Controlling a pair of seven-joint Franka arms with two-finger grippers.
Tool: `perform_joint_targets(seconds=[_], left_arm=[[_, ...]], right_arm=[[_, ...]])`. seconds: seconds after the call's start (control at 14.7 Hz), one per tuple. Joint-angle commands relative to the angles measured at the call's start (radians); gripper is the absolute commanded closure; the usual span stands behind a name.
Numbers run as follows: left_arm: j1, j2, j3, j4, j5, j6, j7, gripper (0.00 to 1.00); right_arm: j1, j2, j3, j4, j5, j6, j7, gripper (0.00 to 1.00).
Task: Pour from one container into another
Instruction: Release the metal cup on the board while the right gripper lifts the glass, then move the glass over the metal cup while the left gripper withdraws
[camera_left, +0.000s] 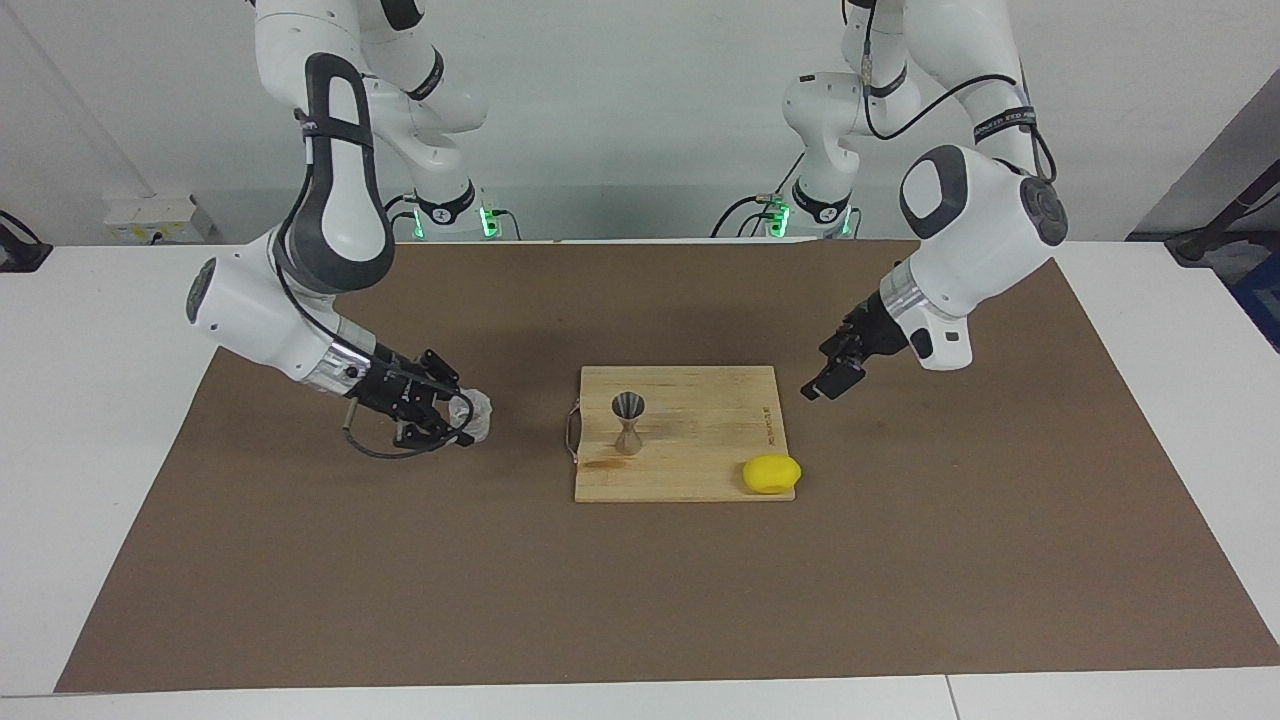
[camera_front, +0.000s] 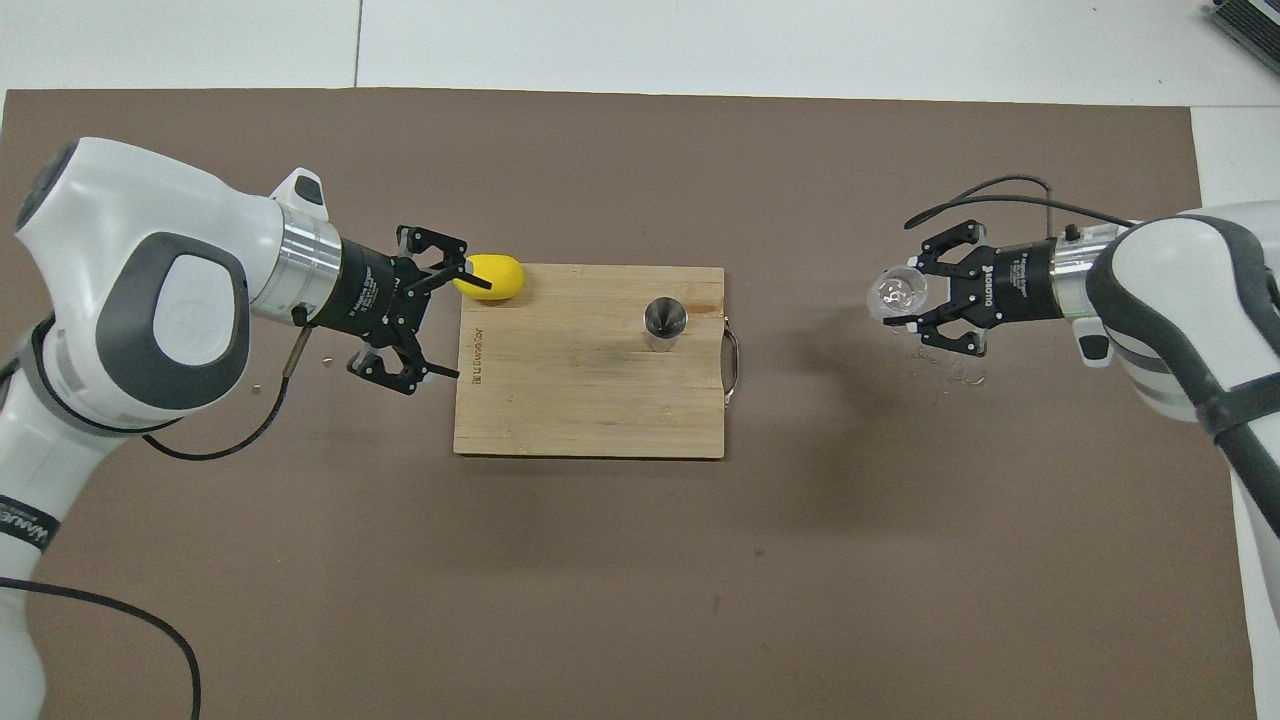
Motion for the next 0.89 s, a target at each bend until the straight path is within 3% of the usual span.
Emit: perform_joint_targets(seconds=[0.0, 0.27, 0.61, 0.82], left_arm=[[0.039, -0.041, -0.006, -0.011, 0.091, 0.039, 0.166, 0.00], [0.064, -0.050, 0.006, 0.029, 0.272, 0.033, 0.440, 0.00], [0.143, -0.088, 0.011, 0.046, 0.281, -0.003, 0.754, 0.00], [0.167, -0.108, 0.007, 0.109, 0.350, -0.129, 0.913, 0.00]], right_arm=[[0.057, 0.033, -0.001, 0.067, -0.057, 0.004, 0.073, 1.00], [0.131, 0.053, 0.001, 0.110, -0.125, 0.035, 0.188, 1.00], [0.220, 0.070, -0.001, 0.144, -0.268, 0.061, 0.305, 1.00], [0.257, 0.081, -0.001, 0.151, -0.311, 0.065, 0.348, 1.00]])
